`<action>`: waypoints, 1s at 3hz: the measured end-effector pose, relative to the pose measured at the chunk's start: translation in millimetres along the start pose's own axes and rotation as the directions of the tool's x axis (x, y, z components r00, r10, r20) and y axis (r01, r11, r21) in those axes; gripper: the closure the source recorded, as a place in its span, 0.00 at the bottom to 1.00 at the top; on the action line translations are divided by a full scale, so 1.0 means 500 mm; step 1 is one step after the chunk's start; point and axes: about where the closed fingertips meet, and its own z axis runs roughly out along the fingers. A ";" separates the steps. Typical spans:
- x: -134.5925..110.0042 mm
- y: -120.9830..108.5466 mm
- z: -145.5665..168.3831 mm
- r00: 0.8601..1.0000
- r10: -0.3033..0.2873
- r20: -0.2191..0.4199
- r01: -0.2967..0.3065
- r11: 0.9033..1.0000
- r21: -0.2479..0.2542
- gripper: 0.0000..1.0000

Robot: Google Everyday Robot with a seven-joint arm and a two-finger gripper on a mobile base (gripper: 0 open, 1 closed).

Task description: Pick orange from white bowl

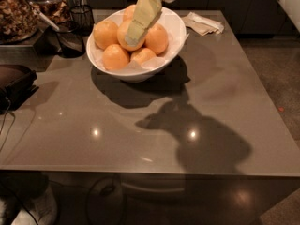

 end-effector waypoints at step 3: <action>-0.063 -0.021 0.055 0.999 0.031 0.041 -0.029 0.998 -0.056 0.00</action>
Offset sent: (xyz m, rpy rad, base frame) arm 0.0100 0.0104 -0.0059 0.0629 0.0411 0.0116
